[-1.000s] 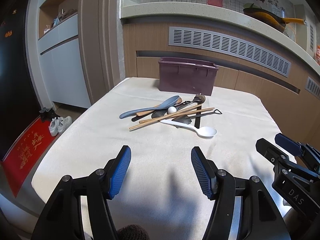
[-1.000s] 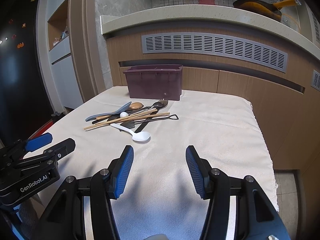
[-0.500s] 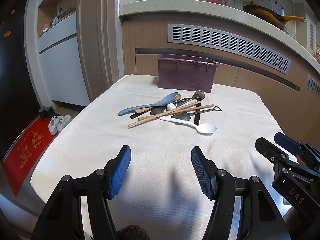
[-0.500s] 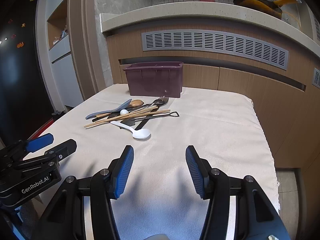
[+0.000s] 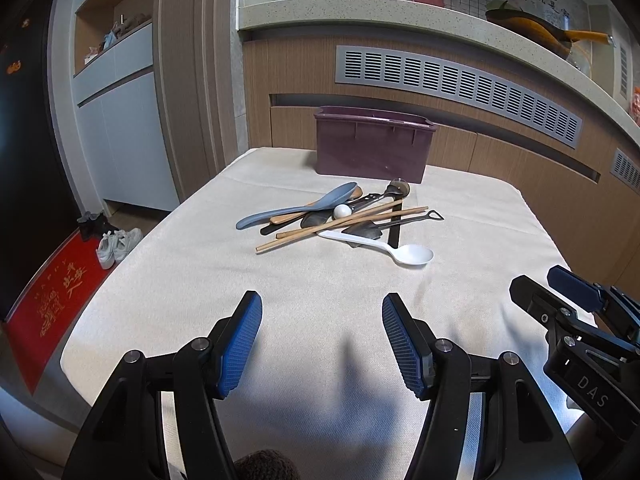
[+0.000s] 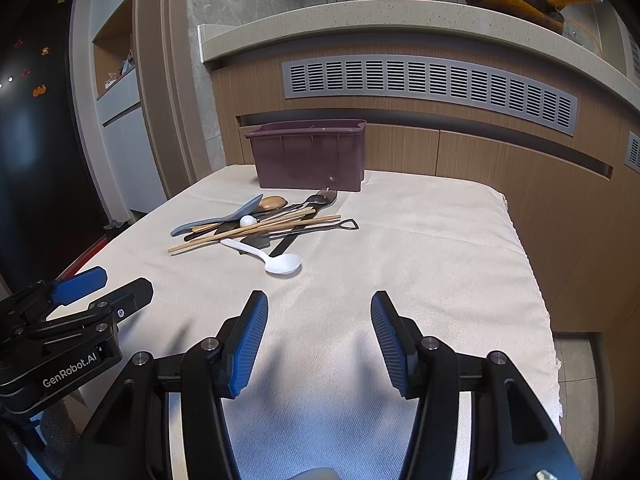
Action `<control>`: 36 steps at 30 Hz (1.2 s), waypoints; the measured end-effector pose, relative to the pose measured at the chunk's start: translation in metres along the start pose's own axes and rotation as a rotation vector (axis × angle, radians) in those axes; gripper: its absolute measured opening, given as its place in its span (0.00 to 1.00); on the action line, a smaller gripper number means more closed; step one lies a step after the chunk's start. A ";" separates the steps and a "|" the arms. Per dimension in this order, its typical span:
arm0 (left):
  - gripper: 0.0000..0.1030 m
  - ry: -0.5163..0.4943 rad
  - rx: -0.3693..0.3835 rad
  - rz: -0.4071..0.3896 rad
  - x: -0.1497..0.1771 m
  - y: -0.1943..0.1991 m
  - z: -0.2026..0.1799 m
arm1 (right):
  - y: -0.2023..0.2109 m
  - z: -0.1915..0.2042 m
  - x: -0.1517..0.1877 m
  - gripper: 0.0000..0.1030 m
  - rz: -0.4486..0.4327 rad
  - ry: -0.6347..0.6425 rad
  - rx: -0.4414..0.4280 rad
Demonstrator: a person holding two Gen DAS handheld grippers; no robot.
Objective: Organize utensils
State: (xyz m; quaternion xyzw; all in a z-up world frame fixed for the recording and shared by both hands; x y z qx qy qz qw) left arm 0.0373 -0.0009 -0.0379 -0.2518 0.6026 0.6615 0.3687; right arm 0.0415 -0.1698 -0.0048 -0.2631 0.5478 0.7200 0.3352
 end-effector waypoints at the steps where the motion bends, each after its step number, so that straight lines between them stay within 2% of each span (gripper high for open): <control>1: 0.61 0.000 0.000 0.000 0.000 0.000 0.000 | -0.001 0.000 0.000 0.50 0.001 -0.001 -0.001; 20: 0.61 0.002 -0.002 0.003 0.002 -0.004 0.000 | -0.001 -0.001 0.000 0.50 0.004 -0.001 -0.002; 23: 0.61 -0.022 -0.005 -0.003 -0.009 -0.011 0.001 | -0.005 -0.001 -0.008 0.49 0.001 0.023 -0.007; 26: 0.61 -0.039 0.021 -0.014 -0.032 -0.025 0.010 | -0.014 -0.001 -0.025 0.48 -0.005 0.043 -0.007; 30: 0.61 -0.032 0.105 -0.048 -0.070 -0.056 0.037 | -0.045 0.000 -0.063 0.48 0.012 0.058 -0.018; 34: 0.61 -0.065 0.107 0.000 -0.092 -0.095 0.060 | -0.094 0.007 -0.091 0.48 0.079 0.045 -0.024; 36: 0.62 -0.089 0.145 0.011 -0.097 -0.110 0.068 | -0.126 0.013 -0.103 0.44 0.138 0.022 -0.032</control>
Point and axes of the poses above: each gripper's, at about its wrist camera, not at the fingertips, and y roughly against the way its jaws point, z to its left, x to its underside, the point moved 4 cm from there along -y, roughly the way its jaws point, and after that the axes turned 13 degrees about -y, right-handed, at the moved point
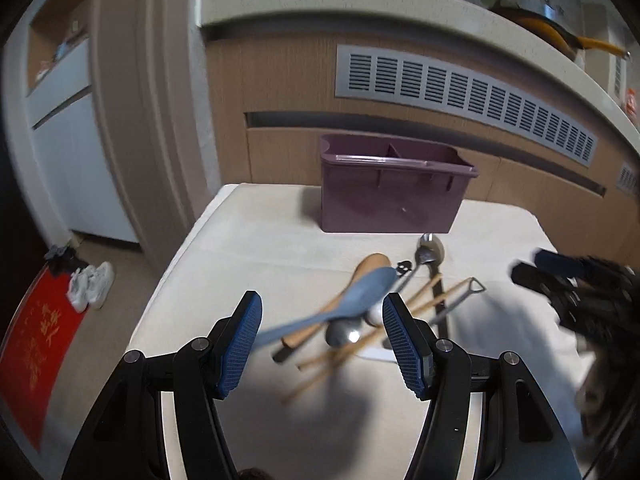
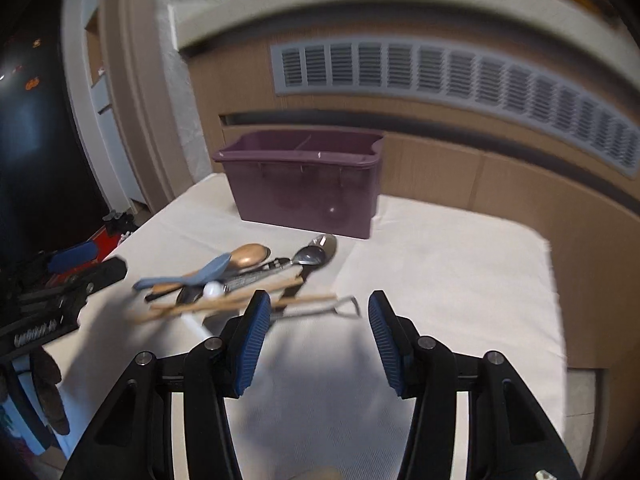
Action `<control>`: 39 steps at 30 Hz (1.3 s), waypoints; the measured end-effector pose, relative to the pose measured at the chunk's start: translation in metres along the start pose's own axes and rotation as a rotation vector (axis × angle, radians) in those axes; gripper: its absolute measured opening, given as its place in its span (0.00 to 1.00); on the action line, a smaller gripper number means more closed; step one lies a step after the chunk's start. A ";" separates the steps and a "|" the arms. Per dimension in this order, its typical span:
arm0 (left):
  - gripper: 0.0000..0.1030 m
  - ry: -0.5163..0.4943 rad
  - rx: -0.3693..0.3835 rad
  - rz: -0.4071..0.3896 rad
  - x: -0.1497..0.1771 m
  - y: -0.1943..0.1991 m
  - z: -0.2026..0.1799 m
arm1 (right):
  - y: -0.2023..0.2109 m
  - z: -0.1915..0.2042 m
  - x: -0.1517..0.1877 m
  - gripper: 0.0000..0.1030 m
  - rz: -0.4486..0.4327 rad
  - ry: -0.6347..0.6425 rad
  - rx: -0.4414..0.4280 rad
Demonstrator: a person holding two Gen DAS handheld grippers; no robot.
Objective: Organize utensils
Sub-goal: 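Grasp the blue plastic spoon with the left tool while the right tool grasps a wooden chopstick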
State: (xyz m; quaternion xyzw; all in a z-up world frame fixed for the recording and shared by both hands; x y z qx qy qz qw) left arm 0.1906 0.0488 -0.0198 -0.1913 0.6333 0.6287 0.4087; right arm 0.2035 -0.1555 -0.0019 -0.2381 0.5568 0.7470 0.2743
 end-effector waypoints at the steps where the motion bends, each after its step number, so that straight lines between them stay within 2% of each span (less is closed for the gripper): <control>1: 0.62 -0.002 0.024 0.002 -0.001 -0.005 0.004 | -0.012 0.002 -0.005 0.42 0.024 -0.012 -0.004; 4: 0.62 0.041 0.227 0.013 0.000 -0.024 0.019 | -0.052 0.004 -0.018 0.38 0.101 -0.057 0.007; 5: 0.62 0.073 0.268 0.032 0.002 -0.030 0.024 | -0.065 0.005 -0.021 0.35 0.131 -0.061 0.024; 7: 0.62 0.065 0.258 0.034 0.001 -0.036 0.032 | -0.078 0.007 -0.021 0.27 0.162 -0.046 0.044; 9: 0.62 -0.035 0.258 0.026 -0.004 -0.040 0.026 | -0.080 0.003 -0.019 0.26 0.147 -0.028 0.060; 13: 0.62 -0.113 0.405 0.076 -0.010 -0.059 0.013 | -0.074 -0.009 -0.012 0.26 0.112 -0.008 0.076; 15: 0.62 -0.127 0.422 0.121 -0.010 -0.073 0.010 | -0.069 -0.016 -0.006 0.26 0.117 -0.008 0.058; 17: 0.62 -0.122 0.397 0.156 -0.006 -0.085 0.010 | -0.062 -0.022 -0.001 0.26 0.112 -0.008 0.049; 19: 0.62 -0.086 0.406 0.182 0.001 -0.089 0.013 | -0.056 -0.026 0.004 0.26 0.105 0.012 0.039; 22: 0.62 -0.008 0.471 0.219 0.012 -0.087 0.009 | -0.055 -0.030 0.008 0.26 0.105 0.035 0.057; 24: 0.62 0.005 0.501 0.248 0.016 -0.079 -0.003 | -0.055 -0.034 0.009 0.26 0.112 0.024 0.055; 27: 0.62 -0.013 0.515 0.218 0.010 -0.059 -0.018 | -0.053 -0.038 0.008 0.26 0.107 -0.003 0.043; 29: 0.62 -0.049 0.472 0.192 -0.001 -0.054 -0.022 | -0.050 -0.039 0.009 0.26 0.100 -0.013 0.032; 31: 0.62 -0.060 0.433 0.183 -0.010 -0.058 -0.022 | -0.048 -0.038 0.011 0.26 0.095 -0.011 0.021; 35: 0.61 -0.007 0.451 0.212 -0.018 -0.078 -0.018 | -0.038 -0.042 0.016 0.26 0.086 -0.001 0.007; 38: 0.61 -0.016 0.358 0.201 -0.020 -0.087 -0.015 | -0.032 -0.046 0.018 0.26 0.069 -0.002 0.010; 39: 0.61 -0.038 0.298 0.196 -0.022 -0.091 -0.016 | -0.031 -0.047 0.019 0.26 0.066 -0.004 0.009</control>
Point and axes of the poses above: each gripper's, at about its wrist camera, not at the fingertips, and y roughly against the way its jaws point, z to its left, x to its underside, the point moved 4 cm from there along -y, roughly the way its jaws point, and after that the axes turned 13 degrees about -y, right-handed, at the moved point
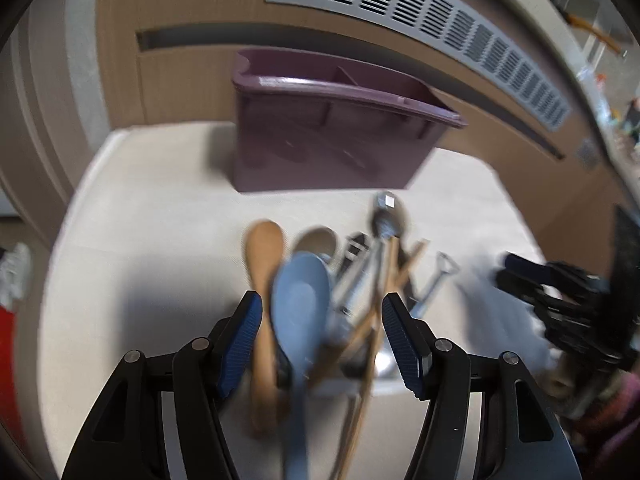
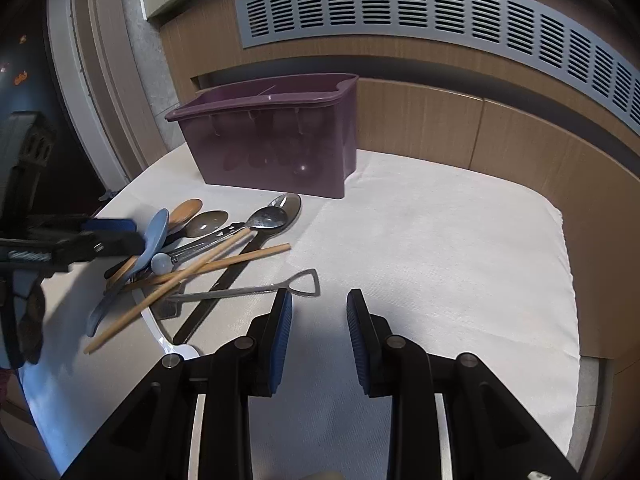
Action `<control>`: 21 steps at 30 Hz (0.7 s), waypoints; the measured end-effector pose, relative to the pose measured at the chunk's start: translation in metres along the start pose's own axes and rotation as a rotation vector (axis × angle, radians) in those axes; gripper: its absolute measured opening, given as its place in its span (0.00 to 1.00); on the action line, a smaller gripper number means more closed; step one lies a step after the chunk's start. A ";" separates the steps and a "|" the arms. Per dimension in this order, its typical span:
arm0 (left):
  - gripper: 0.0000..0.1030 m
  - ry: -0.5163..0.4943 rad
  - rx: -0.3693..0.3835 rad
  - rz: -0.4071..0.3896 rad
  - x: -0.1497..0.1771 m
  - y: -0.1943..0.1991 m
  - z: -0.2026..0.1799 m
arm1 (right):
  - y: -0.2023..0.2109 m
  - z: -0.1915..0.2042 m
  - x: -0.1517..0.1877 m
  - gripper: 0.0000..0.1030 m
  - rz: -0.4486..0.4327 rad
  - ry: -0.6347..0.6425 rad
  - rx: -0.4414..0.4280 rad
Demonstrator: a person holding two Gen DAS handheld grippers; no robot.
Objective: Organize utensils
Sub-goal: 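Grasp the blue plastic spoon with the left tool while the right tool grasps a wooden chopstick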
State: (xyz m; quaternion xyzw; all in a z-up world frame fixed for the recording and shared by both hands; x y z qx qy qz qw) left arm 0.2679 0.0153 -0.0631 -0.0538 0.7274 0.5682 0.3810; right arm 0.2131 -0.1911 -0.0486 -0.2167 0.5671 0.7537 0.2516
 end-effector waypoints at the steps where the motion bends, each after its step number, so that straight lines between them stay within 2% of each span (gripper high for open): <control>1: 0.61 -0.010 -0.036 0.002 0.000 -0.002 0.000 | 0.001 -0.001 0.001 0.26 0.001 -0.004 -0.005; 6: 0.58 -0.063 -0.068 0.062 -0.001 -0.017 -0.003 | 0.005 0.000 0.003 0.26 -0.011 0.010 -0.010; 9: 0.50 0.002 -0.103 0.112 0.002 -0.027 0.008 | 0.006 0.004 0.002 0.26 -0.014 0.023 -0.016; 11: 0.42 0.076 -0.082 0.147 0.005 -0.035 0.019 | 0.006 0.006 0.001 0.26 -0.012 0.023 -0.016; 13: 0.34 0.096 -0.055 0.115 0.005 -0.032 0.022 | 0.004 0.010 -0.002 0.26 -0.003 0.023 -0.008; 15: 0.34 0.097 -0.052 0.078 0.005 -0.024 0.024 | 0.001 0.016 -0.005 0.26 0.017 0.015 -0.003; 19: 0.34 0.153 -0.160 -0.036 0.009 0.013 0.041 | -0.012 0.029 -0.008 0.27 0.090 -0.047 -0.043; 21: 0.34 0.194 -0.188 -0.086 0.012 0.027 0.046 | -0.021 0.040 -0.008 0.27 0.131 -0.084 -0.072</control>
Point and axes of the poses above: each gripper's, at about its wrist camera, not at the fingertips, and y roughly against the way its jaws point, z to its left, x to its underside, the point moved 4 cm from there along -y, roughly the way its jaws point, and after that the axes turned 13 degrees about -y, right-handed, at the moved point
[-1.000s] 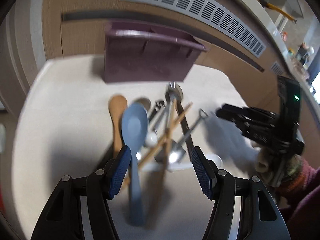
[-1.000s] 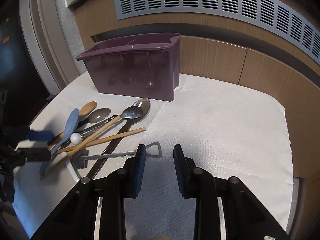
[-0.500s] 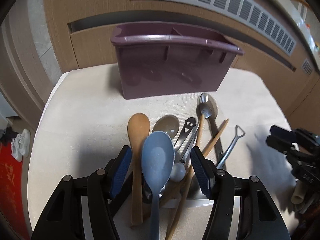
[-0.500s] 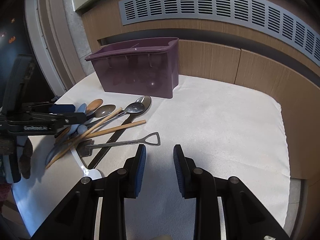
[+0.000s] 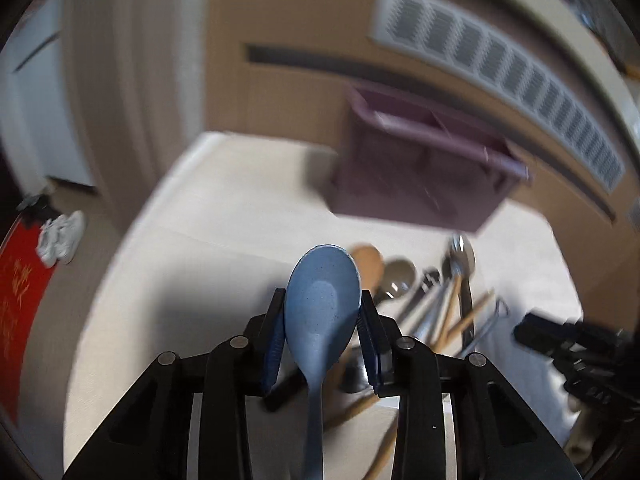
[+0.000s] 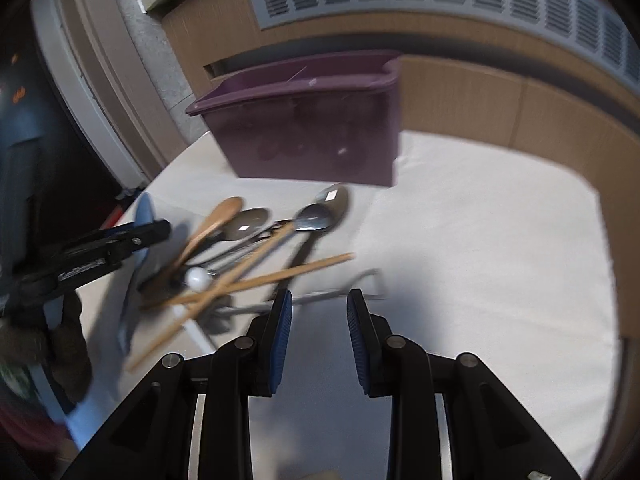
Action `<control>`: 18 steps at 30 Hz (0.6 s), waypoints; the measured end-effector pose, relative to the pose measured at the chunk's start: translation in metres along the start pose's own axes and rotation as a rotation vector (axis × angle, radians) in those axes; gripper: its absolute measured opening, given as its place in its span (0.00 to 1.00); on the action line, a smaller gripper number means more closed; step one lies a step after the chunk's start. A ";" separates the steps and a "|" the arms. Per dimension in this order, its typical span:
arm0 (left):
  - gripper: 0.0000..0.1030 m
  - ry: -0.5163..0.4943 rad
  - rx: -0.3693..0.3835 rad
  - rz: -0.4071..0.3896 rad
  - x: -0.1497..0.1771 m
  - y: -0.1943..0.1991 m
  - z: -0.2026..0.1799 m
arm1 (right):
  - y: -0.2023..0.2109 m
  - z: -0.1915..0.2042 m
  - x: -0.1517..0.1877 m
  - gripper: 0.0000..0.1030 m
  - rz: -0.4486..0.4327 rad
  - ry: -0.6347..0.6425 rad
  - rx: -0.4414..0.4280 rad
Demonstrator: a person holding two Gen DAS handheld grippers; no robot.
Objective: Organize utensils
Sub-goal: 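Grasp the blue plastic spoon with the left tool while the right tool grasps a wooden chopstick, then lower the blue spoon into the purple caddy with the left tool while the right tool holds the chopstick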
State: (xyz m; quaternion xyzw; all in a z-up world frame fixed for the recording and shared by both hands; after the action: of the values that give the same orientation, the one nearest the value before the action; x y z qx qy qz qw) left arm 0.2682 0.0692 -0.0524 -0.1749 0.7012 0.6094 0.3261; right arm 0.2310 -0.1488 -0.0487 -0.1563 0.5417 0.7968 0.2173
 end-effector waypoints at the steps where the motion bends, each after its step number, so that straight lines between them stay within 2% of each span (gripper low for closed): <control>1: 0.34 0.025 -0.008 -0.029 0.001 0.008 0.007 | -0.004 0.005 0.000 0.27 0.010 -0.013 -0.008; 6: 0.33 0.088 -0.043 -0.121 0.015 0.034 0.025 | -0.026 0.036 0.000 0.26 0.018 -0.053 -0.019; 11: 0.33 0.133 -0.013 -0.136 0.022 0.041 0.041 | -0.051 0.049 -0.005 0.23 0.034 -0.081 0.010; 13: 0.33 0.143 0.004 -0.138 0.024 0.045 0.046 | -0.061 0.048 -0.005 0.20 0.061 -0.104 0.027; 15: 0.33 0.149 0.016 -0.138 0.024 0.045 0.047 | -0.064 0.048 -0.007 0.16 0.054 -0.123 0.007; 18: 0.33 0.155 0.037 -0.133 0.025 0.047 0.046 | -0.061 0.056 -0.011 0.06 0.055 -0.060 -0.003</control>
State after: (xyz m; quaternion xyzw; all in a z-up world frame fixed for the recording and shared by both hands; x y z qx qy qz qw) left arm 0.2317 0.1268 -0.0365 -0.2616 0.7223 0.5580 0.3138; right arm 0.2709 -0.0794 -0.0719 -0.1177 0.5379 0.8075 0.2115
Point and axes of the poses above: each gripper's, at about its wrist camera, not at the fingertips, and y roughly against the way its jaws point, z to its left, x to its underside, the point moved 4 cm from there along -y, roughly the way its jaws point, and after that the axes turned 13 degrees about -y, right-handed, at the moved point
